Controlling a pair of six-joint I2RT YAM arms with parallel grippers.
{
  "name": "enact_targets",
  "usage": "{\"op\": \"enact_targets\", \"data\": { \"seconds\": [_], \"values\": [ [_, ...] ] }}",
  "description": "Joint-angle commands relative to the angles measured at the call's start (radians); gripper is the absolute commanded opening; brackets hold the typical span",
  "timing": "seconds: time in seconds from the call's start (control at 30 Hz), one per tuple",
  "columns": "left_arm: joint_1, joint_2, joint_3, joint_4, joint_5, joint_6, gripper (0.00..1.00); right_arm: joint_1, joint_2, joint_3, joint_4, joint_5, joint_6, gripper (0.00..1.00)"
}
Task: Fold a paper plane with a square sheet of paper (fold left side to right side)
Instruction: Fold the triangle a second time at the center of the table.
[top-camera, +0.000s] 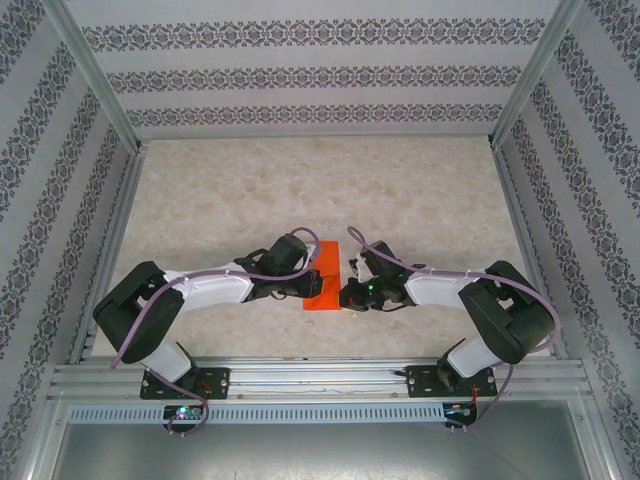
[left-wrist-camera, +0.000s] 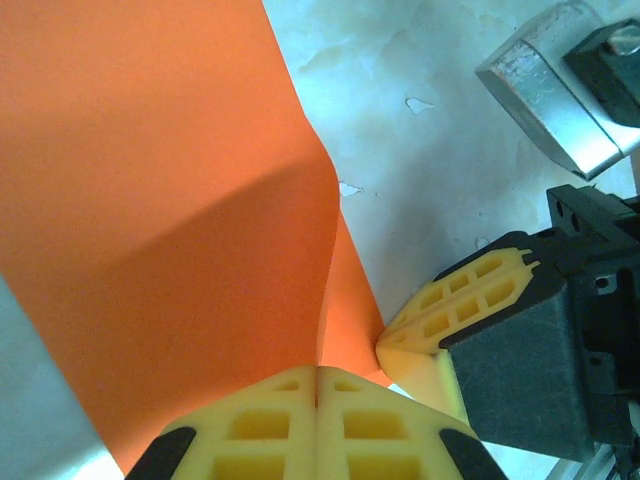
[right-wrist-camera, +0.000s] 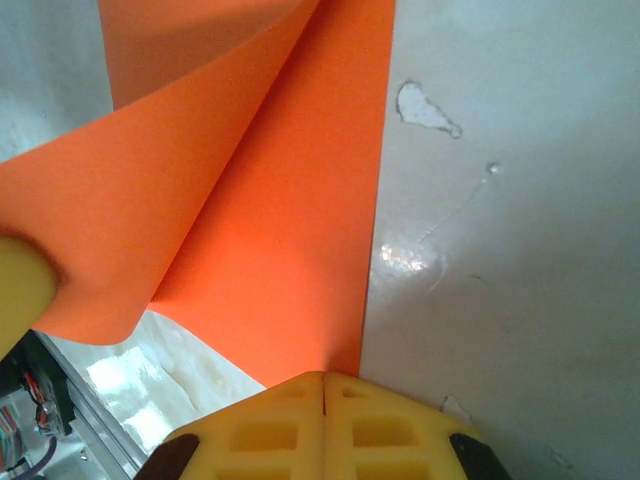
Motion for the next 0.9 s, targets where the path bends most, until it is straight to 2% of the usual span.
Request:
{"op": "enact_targets", "data": {
  "seconds": [0.0,0.33,0.87],
  "values": [
    [0.029,-0.02,-0.019,-0.032,0.028,0.069,0.01,0.008,0.024,0.012,-0.115,0.068,-0.05,0.0],
    [0.102,0.004,-0.017,-0.028,0.089,0.177,0.0,0.005,0.026,0.021,-0.129,0.064,-0.06,0.0],
    [0.142,0.101,0.029,-0.018,0.114,0.243,0.0,0.002,0.032,0.022,-0.135,0.06,-0.063,0.0]
  ]
}}
